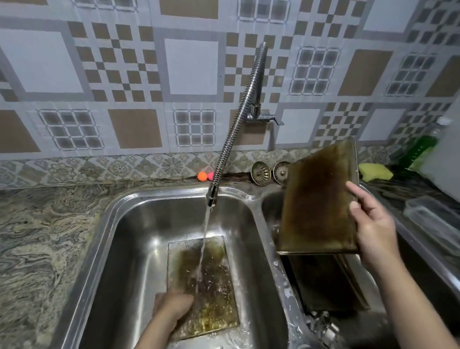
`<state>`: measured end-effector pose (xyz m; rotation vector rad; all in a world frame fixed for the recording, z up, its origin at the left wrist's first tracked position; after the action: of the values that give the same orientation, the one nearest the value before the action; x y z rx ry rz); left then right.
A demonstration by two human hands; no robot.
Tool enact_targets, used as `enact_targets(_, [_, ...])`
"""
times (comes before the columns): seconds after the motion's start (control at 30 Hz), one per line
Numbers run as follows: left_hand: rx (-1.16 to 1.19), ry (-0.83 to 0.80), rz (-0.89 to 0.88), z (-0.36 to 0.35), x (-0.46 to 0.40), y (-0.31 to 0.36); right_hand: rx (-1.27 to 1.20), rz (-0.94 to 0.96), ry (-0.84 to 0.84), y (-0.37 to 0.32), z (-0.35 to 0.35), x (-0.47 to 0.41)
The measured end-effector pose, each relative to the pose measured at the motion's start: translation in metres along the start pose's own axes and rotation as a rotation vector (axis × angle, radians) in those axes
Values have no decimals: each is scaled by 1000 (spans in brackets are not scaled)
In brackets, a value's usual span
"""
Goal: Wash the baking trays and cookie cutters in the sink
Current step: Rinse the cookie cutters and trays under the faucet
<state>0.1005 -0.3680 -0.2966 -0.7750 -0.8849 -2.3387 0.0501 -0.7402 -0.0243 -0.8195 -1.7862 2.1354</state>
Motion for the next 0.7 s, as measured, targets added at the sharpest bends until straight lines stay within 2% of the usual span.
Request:
enact_targets(0.1, [-173, 131, 5, -1, -7, -3, 375, 47, -47, 14, 9, -1])
enact_targets(0.23, [-108, 295, -26, 0, -30, -21, 747, 60, -202, 68, 6, 1])
enact_targets(0.33, [-158, 303, -115, 9, -25, -17, 962, -30, -343, 126, 6, 6])
enact_targets(0.4, [-179, 267, -139, 13, -19, -10, 1017, -101, -408, 151, 4, 10])
enact_targets(0.57, [-117, 208, -188, 23, 4, 7, 1060, -143, -593, 172, -18, 21])
enact_targets(0.7, [81, 141, -175, 31, 24, 9, 863, -118, -492, 153, -36, 20])
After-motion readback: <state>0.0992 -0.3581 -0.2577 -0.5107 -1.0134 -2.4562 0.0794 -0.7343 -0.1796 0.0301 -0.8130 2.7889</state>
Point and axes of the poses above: each hand's wrist, its own x-axis away from the middle knuckle, its own z-axis out of the back of the hand, y = z × x, the point moved 5 cm from there along -x, towards the middle knuckle, and after that the axes turned 3 degrees about z, right-handed, at the moved point
